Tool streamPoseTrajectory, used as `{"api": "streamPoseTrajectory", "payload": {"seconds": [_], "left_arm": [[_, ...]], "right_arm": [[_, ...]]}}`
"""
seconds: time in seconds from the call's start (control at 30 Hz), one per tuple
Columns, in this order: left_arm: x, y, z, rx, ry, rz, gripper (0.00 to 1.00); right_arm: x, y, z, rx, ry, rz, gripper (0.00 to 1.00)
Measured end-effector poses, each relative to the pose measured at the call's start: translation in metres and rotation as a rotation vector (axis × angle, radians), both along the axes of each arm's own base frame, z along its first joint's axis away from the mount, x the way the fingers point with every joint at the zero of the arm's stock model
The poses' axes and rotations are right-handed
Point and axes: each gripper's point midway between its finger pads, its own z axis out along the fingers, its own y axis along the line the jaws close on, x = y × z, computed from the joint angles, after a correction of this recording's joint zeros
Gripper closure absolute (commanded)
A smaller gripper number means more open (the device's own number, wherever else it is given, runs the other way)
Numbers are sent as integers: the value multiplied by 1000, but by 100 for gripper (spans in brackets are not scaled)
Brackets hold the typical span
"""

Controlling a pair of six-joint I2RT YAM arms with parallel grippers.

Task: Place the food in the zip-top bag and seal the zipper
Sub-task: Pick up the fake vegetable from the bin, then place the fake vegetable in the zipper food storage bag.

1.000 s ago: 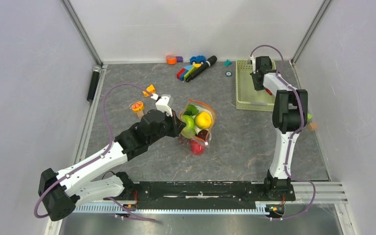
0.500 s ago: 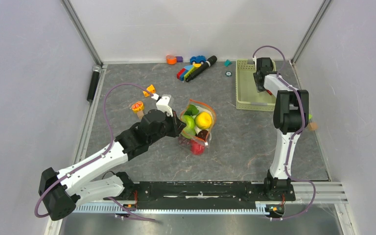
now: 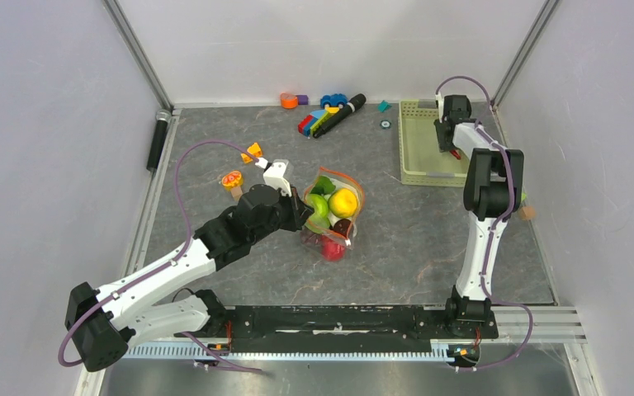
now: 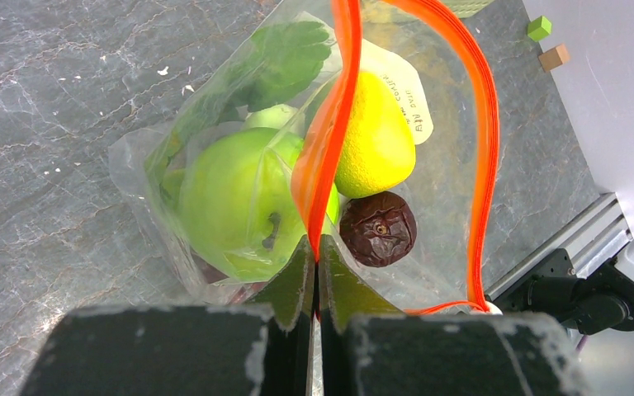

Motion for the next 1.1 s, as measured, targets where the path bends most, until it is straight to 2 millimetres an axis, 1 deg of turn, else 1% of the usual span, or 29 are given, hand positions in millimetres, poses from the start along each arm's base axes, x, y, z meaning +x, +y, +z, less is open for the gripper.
{"api": "streamPoseTrajectory", "payload": {"seconds": [0.1,0.2,0.37,0.47,0.53,0.67,0.73,0.8,0.93,1.0,1.03,1.1], "left_arm": [[0,0,0,0,0,0,97],[0,0,0,-1,-1,0,97],[0,0,2,-5,-4,0,97],[0,1,2,-6,-5,0,97],[0,1,2,-6,-5,0,97],[0,1,2,-6,-5,0,97],[0,1,2,-6,-5,0,97],[0,1,2,-6,-5,0,97],[0,1,2,-6,-5,0,97],[0,1,2,-6,-5,0,97],[0,1,2,-6,-5,0,97],[0,1,2,-6,-5,0,97]], "right_arm": [[5,6,-2,48,-6,29,77],[10,14,-2,94,-13,59,85],[11,21,-3,138,-14,81,100],[12,24,-2,158,-22,81,100],[8,28,0,180,-26,85,100],[-11,38,8,231,-26,90,100],[-24,45,21,262,-39,99,100],[-32,53,42,295,-78,117,100],[-38,76,104,387,-229,193,100],[-41,90,137,444,-310,249,100],[-43,97,151,472,-345,275,100],[-50,110,173,519,-398,328,100]]}}
